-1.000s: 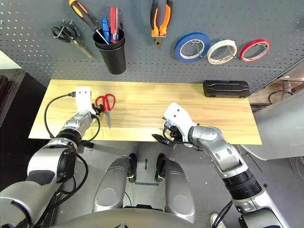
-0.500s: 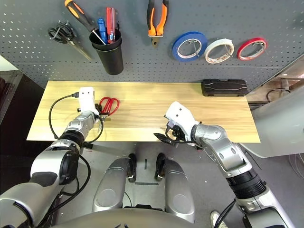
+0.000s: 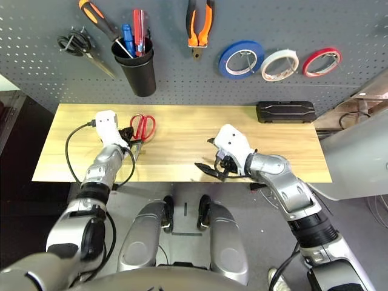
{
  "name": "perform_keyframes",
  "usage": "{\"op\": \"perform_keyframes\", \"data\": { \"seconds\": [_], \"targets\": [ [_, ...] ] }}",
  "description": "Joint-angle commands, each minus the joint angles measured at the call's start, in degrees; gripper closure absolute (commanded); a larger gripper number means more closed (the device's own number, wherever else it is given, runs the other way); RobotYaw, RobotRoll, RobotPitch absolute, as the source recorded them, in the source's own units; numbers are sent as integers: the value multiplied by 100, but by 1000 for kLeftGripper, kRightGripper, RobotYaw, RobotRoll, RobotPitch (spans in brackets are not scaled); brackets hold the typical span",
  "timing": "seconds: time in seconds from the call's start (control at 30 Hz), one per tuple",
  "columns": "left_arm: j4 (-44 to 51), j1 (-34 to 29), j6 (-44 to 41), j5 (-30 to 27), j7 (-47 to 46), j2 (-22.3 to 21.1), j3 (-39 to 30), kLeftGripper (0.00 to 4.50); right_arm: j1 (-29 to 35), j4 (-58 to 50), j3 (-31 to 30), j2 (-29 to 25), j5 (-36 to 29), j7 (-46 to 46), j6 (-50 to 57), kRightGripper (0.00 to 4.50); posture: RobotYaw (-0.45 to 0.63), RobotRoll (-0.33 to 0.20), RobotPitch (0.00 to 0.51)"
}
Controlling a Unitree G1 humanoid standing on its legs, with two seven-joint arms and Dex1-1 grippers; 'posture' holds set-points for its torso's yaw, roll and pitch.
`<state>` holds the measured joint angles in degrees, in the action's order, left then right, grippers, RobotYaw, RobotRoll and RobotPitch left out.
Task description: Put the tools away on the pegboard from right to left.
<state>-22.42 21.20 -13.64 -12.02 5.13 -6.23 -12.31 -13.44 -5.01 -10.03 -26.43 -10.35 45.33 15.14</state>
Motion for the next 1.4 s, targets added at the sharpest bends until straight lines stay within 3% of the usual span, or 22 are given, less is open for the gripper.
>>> {"op": "perform_keyframes", "data": {
  "seconds": [0.03,0.3,0.7,1.13,1.4],
  "targets": [
    [1098,-481,-393,-237,-48,103,-29,4453,7,185,205,169,-255,92,-405,0,195,0,235],
    [2924,-1171,-316,-713,-168,278,-346,4453,-217,794,436,711,-606,407,-1640,0,272,0,194],
    [4051,-915,-285,-956,-556,236,-638,4453,-763,1549,474,1205,-764,644,-2377,0,341,0,152],
    [4204,20,-770,-1475,-682,-243,-880,4453,-1149,2047,560,1467,-689,373,-2668,0,337,0,143],
    [3291,726,-882,-1587,-604,-414,-916,4453,-1251,2121,537,1535,-640,222,-2708,0,321,0,141]
  ]
}}
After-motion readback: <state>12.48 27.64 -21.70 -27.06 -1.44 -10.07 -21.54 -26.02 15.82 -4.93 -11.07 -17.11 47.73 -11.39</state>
